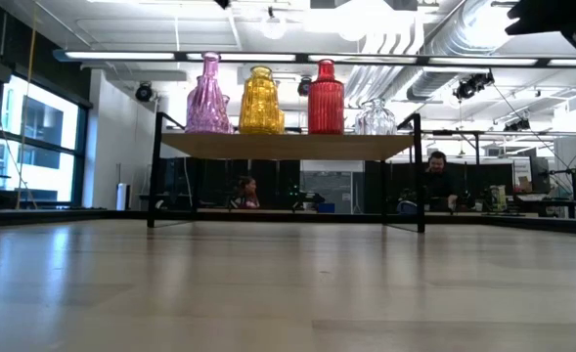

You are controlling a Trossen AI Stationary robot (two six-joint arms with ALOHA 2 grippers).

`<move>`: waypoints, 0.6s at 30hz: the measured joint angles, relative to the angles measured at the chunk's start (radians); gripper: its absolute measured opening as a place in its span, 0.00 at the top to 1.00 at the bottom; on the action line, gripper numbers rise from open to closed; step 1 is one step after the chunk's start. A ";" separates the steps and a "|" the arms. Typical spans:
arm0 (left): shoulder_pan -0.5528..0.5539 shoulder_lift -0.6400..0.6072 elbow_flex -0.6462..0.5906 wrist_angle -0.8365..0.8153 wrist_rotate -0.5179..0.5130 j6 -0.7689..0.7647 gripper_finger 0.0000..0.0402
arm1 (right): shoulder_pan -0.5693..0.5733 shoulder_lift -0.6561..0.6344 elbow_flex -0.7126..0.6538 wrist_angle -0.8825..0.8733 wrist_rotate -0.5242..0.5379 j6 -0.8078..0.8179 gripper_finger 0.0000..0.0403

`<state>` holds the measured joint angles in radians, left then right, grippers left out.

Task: Sort vases onto shelf
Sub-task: Put the transparent vase on the shelf aligned with the other transparent vases

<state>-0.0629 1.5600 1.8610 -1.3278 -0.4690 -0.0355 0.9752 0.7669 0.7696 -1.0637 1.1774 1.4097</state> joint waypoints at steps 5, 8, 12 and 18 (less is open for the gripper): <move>-0.083 -0.029 0.000 -0.125 0.042 -0.144 0.83 | 0.000 0.000 0.000 0.035 0.000 0.004 0.80; -0.140 -0.034 0.000 -0.197 0.075 -0.230 0.83 | 0.000 0.006 0.000 0.056 0.000 0.005 0.80; -0.222 -0.035 -0.005 -0.243 0.107 -0.330 0.83 | 0.000 0.030 0.000 0.084 0.001 0.004 0.80; -0.356 -0.044 -0.095 -0.244 0.200 -0.458 0.83 | 0.000 0.093 0.000 0.117 0.000 0.004 0.80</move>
<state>-0.4192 1.5156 1.7656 -1.5717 -0.2689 -0.4938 0.9752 0.8595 0.7696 -0.9471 1.1778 1.4139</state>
